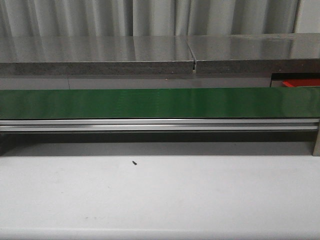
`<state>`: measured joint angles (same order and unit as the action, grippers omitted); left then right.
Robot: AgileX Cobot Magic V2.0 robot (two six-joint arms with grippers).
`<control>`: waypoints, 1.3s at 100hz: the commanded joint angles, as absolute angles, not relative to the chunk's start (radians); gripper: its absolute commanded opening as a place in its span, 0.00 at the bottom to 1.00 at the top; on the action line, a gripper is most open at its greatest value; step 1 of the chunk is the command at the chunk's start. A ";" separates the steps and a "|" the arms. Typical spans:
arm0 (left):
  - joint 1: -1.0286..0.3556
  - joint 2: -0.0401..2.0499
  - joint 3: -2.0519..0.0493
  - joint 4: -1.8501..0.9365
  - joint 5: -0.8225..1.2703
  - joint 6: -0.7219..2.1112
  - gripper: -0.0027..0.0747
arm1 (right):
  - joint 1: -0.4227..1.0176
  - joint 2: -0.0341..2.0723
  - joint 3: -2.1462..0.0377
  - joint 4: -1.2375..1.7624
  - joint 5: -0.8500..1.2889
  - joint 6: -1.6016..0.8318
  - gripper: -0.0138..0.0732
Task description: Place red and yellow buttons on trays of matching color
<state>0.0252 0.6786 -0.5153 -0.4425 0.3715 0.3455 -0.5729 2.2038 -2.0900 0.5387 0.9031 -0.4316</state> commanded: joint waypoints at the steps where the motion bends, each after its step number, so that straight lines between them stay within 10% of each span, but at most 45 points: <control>1: 0.020 0.675 -0.542 -0.465 0.303 0.346 0.01 | -0.553 2.062 -2.128 0.624 0.859 -0.487 0.84; 63: 0.020 0.675 -0.542 -0.465 0.305 0.346 0.01 | -0.103 1.657 -1.991 0.207 0.894 -0.401 0.84; 130: 0.020 0.675 -0.542 -0.465 0.305 0.346 0.01 | -0.016 0.881 -1.009 0.059 0.650 -0.225 0.84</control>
<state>0.0252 0.6786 -0.5153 -0.4425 0.3715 0.3455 -0.0147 0.9742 -1.0842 0.0641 0.7491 -0.2329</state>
